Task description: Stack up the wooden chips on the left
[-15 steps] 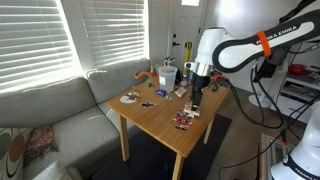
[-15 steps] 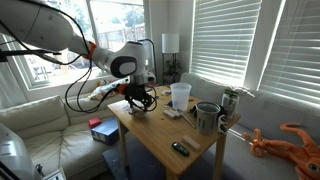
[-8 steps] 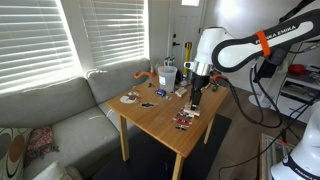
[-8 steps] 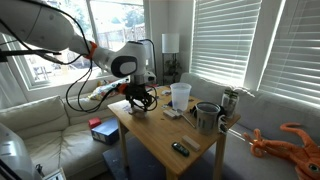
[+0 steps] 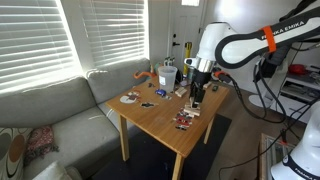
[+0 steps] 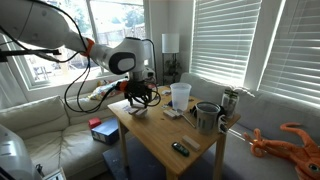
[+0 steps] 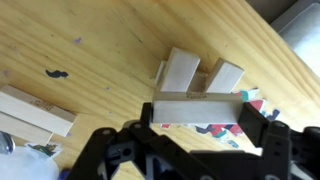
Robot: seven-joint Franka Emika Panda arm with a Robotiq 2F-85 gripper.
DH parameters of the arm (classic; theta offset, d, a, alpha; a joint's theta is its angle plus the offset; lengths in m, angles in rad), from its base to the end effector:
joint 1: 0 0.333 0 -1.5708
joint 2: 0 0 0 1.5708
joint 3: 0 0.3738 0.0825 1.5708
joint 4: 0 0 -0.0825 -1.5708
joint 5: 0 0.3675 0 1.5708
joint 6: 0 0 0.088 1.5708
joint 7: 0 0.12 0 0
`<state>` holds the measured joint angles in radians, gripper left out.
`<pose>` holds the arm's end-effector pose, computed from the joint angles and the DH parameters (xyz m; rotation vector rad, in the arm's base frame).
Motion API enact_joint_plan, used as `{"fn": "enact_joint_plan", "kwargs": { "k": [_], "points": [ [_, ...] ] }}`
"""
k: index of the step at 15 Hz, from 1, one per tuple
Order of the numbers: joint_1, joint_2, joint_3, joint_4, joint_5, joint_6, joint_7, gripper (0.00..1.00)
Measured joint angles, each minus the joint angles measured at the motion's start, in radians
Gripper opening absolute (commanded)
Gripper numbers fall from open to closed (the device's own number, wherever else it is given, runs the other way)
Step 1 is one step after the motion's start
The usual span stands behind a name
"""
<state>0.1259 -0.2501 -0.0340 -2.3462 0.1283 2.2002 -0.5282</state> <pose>0.4446 0.0459 0.4928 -2.9301 -0.8275 -0.1924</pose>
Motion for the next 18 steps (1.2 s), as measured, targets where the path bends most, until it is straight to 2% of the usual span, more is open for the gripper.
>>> {"fn": "enact_joint_plan", "kwargs": {
  "k": [4,5,11,12,15,18],
  "points": [
    [0.009,-0.029,0.005,0.002,-0.037,-0.061,-0.158,0.60],
    [0.012,-0.034,0.010,0.004,-0.051,-0.079,-0.189,0.85],
    [0.023,-0.041,0.029,0.007,-0.092,-0.091,-0.244,0.85],
    [0.023,-0.041,0.029,0.007,-0.092,-0.091,-0.245,0.60],
    [0.023,-0.039,0.029,0.007,-0.098,-0.091,-0.246,0.60],
    [0.023,-0.027,0.039,0.007,-0.154,-0.091,-0.280,0.60]
  ]
}}
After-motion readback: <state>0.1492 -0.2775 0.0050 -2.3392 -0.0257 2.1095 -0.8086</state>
